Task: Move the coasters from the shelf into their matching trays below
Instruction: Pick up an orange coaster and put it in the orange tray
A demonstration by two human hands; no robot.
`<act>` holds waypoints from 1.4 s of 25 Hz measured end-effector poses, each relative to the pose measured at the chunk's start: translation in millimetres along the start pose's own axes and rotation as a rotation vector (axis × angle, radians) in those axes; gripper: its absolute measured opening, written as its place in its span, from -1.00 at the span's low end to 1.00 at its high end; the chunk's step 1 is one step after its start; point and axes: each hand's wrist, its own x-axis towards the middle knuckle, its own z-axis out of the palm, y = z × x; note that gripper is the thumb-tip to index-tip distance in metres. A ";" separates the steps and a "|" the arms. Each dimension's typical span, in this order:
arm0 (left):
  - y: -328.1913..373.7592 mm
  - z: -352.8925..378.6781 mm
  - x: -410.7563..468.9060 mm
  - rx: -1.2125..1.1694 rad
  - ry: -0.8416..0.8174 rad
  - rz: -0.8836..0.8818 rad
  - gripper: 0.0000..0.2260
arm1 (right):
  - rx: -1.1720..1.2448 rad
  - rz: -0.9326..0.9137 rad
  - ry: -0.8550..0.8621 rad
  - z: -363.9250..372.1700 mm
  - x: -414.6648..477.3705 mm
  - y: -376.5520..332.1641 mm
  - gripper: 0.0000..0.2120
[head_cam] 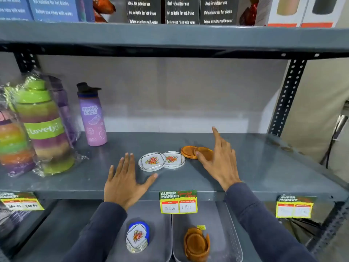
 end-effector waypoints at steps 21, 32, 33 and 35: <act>-4.3 5.2 6.1 0.167 0.008 0.006 0.06 | 0.223 -0.186 0.383 -68.3 -21.2 -65.0 0.02; 2.3 -2.4 -2.6 0.194 -0.062 -0.006 0.07 | 0.350 -0.305 0.387 -128.3 -64.6 -108.6 -0.02; 3.1 -3.9 -2.7 0.186 -0.071 -0.008 0.06 | 0.371 -0.288 0.340 -127.8 -68.1 -107.3 -0.02; 3.7 -5.6 -0.5 0.174 -0.061 -0.007 -0.01 | 0.455 -0.268 0.208 -125.8 -81.0 -100.2 -0.02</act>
